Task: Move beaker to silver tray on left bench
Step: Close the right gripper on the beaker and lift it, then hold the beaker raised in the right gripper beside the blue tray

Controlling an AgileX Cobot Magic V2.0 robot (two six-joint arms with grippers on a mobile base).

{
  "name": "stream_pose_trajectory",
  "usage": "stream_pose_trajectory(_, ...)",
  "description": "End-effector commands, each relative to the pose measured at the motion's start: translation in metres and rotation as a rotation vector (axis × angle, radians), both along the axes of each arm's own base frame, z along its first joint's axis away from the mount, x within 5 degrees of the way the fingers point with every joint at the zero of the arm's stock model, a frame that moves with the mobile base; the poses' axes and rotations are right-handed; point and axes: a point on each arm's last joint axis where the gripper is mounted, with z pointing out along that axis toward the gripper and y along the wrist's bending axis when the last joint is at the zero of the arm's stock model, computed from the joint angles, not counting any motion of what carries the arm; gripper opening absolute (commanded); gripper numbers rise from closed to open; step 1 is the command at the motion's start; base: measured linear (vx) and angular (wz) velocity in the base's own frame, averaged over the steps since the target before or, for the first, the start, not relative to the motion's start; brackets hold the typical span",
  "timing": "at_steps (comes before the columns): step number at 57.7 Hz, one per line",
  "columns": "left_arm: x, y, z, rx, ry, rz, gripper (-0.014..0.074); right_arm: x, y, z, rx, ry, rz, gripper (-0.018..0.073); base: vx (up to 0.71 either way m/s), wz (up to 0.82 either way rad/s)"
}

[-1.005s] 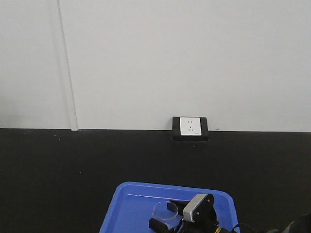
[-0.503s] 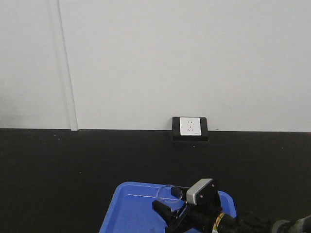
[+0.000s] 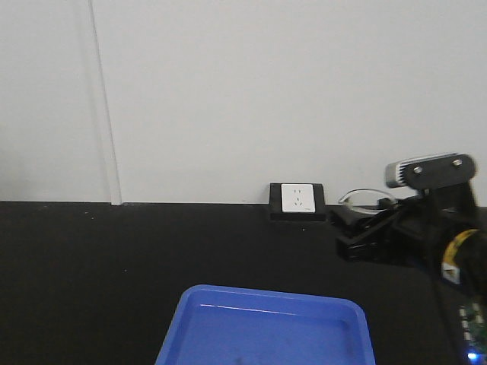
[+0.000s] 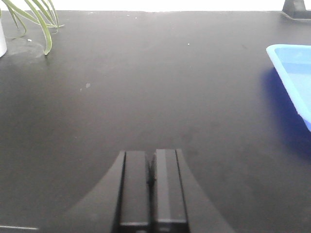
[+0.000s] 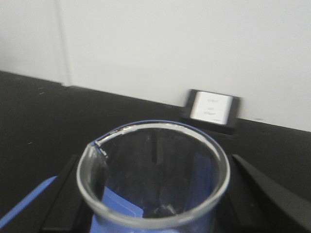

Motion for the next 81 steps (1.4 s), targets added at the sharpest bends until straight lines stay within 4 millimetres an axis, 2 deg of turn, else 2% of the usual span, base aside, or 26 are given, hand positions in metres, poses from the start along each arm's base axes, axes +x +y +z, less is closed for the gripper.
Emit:
stream_pose_trajectory(1,0.001,0.000,-0.002,-0.011,-0.067,-0.004,0.0001,-0.032,-0.014,0.029,0.019,-0.076,-0.038,-0.0004,0.00,0.00)
stream_pose_trajectory(8,0.001,0.000,-0.002,-0.011,-0.067,-0.004,0.0001,-0.069,-0.025,0.023,0.030,-0.102,-0.041,-0.0004,0.00,0.00)
stream_pose_trajectory(17,0.001,0.000,-0.002,-0.011,-0.067,-0.004,0.0001,-0.108,-0.036,0.008,0.042,-0.123,-0.045,-0.0004,0.00,0.00)
stream_pose_trajectory(30,0.001,0.000,-0.002,-0.011,-0.067,-0.004,0.0001,-0.139,-0.046,0.008,0.061,-0.196,-0.048,-0.0004,0.00,0.00)
stream_pose_trajectory(41,0.001,0.000,-0.002,-0.011,-0.067,-0.004,0.0001,-0.148,-0.049,0.013,0.073,-0.234,-0.048,-0.0004,0.00,0.00)
stream_pose_trajectory(81,0.001,0.000,-0.002,-0.011,-0.067,-0.004,0.0001,-0.148,-0.048,0.013,0.072,-0.233,-0.048,-0.0004,0.00,0.00)
